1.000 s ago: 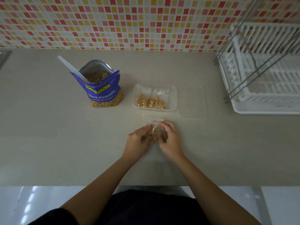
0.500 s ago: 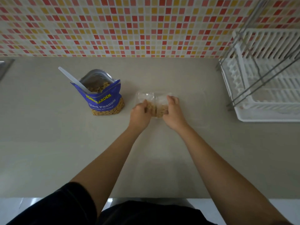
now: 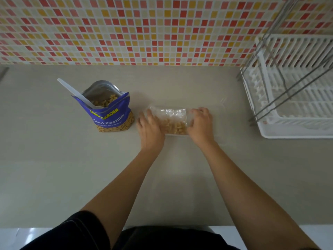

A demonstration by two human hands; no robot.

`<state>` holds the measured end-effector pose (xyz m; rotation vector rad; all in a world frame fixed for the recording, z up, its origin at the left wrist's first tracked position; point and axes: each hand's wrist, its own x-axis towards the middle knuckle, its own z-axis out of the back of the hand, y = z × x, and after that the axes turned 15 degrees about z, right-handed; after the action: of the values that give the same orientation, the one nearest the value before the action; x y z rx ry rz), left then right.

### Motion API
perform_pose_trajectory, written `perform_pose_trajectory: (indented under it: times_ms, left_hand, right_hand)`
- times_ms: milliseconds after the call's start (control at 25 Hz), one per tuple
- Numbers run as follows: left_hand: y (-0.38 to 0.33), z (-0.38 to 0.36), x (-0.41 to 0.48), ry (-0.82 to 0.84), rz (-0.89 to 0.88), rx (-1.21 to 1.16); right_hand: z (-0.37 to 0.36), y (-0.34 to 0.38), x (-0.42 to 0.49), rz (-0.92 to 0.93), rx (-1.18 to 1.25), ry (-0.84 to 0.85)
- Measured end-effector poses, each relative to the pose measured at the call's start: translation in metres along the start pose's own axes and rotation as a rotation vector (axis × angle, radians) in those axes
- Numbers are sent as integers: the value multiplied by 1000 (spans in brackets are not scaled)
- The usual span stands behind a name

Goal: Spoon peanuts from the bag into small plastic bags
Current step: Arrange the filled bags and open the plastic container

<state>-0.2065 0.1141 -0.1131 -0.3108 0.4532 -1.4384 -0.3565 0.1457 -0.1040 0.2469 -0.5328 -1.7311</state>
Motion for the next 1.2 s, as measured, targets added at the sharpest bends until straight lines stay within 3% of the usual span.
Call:
perform_pose_trajectory:
  times_ms: [80, 240, 440, 520, 640, 760, 880, 1200]
  left_hand:
    - [5, -1, -3, 54, 76, -161]
    - [11, 1, -9, 93, 103, -189]
    - [6, 5, -13, 56, 84, -196]
    - [7, 5, -12, 66, 82, -194]
    - [9, 4, -12, 72, 78, -194]
    - [11, 3, -11, 82, 75, -196]
    - [12, 4, -13, 76, 101, -236]
    - [1, 18, -20, 140, -10, -393]
  right_hand:
    - [3, -14, -9, -203, -2, -69]
    - [3, -33, -26, -615, -47, 114]
    - [11, -35, -23, -688, -86, 101]
    - [15, -37, -21, -644, 15, -75]
    - [27, -36, -15, -421, 269, -502]
    - [44, -24, -5, -342, 558, -887]
    - [48, -18, 7, -284, 846, -894]
    - [57, 1, 8, -78, 652, -1091]
